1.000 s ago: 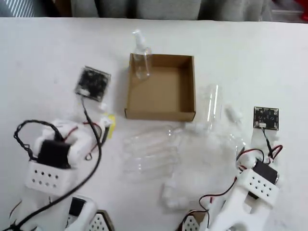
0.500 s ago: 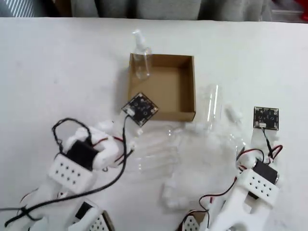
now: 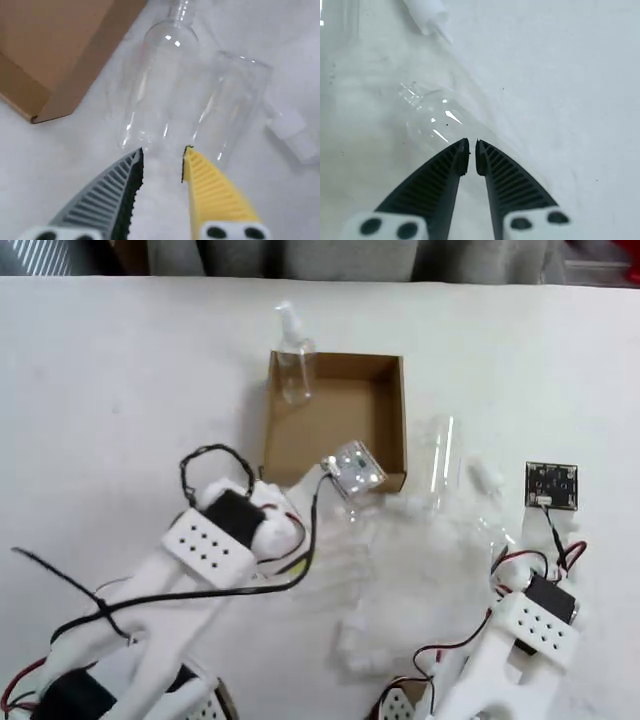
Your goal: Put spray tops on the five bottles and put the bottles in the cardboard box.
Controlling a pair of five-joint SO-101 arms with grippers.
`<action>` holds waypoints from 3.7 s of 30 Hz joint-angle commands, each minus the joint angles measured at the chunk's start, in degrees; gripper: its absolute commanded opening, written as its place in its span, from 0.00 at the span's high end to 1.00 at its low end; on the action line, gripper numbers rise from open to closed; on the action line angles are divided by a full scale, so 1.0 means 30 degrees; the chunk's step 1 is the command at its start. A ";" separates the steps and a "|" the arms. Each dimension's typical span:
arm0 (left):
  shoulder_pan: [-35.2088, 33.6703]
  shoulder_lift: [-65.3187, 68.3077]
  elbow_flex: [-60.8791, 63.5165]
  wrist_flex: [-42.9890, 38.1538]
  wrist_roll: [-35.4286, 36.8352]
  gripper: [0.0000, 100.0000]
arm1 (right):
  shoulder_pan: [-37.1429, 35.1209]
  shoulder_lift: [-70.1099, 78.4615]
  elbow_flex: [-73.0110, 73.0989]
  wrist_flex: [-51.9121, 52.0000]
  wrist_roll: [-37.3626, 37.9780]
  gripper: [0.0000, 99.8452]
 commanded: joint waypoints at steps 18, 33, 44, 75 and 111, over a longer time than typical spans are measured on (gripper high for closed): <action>0.0689 0.6901 -0.5509 -0.2813 -0.2139 0.77 | -0.0220 0.0308 0.0410 -0.0073 0.0850 0.98; -0.0015 1.1707 -0.9289 -0.2813 -0.2168 0.77 | -0.0220 0.0308 0.0440 -0.0073 0.0850 0.98; -0.0044 1.3289 -0.9436 -0.3604 -0.3253 0.77 | -0.0220 0.0308 0.0440 -0.0073 0.0850 0.98; -0.0894 1.0095 -0.8410 -0.0938 -0.3223 0.79 | -0.0190 0.0220 0.0908 -0.0835 0.0850 0.98; -0.1949 1.5458 -1.2366 -0.2256 -0.2403 0.70 | -0.0190 0.0249 0.0938 -0.0835 0.0879 0.98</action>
